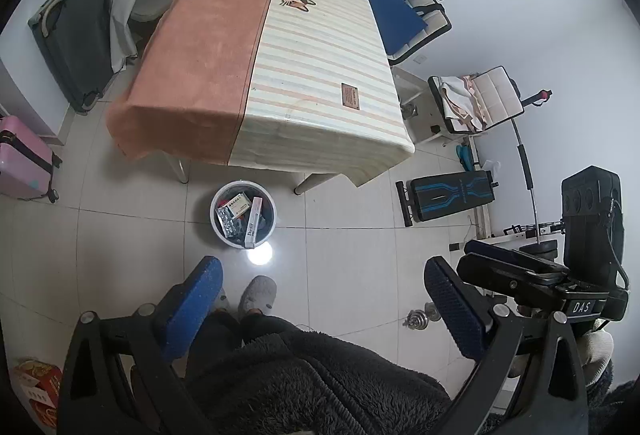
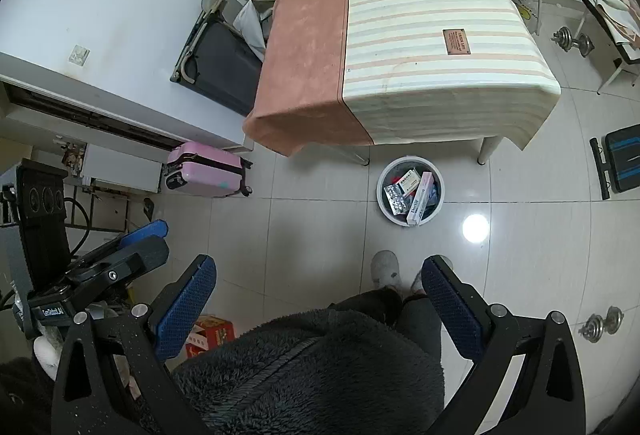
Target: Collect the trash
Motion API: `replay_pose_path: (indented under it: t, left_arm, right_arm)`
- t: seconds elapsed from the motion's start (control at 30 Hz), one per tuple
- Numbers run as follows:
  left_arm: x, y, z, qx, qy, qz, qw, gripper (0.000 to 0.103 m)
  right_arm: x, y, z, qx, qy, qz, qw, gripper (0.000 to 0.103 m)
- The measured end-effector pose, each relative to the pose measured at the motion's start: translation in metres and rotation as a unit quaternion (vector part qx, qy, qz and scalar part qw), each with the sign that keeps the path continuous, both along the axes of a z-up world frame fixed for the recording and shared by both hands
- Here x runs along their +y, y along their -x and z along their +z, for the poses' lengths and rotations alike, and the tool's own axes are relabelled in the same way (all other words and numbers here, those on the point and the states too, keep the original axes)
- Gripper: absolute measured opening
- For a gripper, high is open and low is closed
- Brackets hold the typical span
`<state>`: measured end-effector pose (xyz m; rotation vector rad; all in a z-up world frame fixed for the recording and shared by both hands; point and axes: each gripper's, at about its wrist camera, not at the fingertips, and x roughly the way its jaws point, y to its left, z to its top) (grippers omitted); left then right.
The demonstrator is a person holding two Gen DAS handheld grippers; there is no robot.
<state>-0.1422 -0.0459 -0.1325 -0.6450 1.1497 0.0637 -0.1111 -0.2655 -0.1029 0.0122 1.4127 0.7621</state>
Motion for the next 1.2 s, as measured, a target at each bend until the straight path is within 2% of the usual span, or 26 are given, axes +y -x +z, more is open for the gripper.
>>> replay_pose_path:
  t: [0.43, 1.2]
  left_arm:
    - [-0.019, -0.003, -0.004, 0.006, -0.007, -0.007, 0.9999, 0.103]
    - [-0.037, -0.018, 0.008, -0.001, -0.014, -0.006, 0.9999, 0.103]
  right_arm:
    - [0.002, 0.004, -0.003, 0.004, 0.003, -0.004, 1.000, 0.103]
    - [-0.009, 0.001, 0.003, -0.001, 0.002, -0.005, 1.000, 0.103]
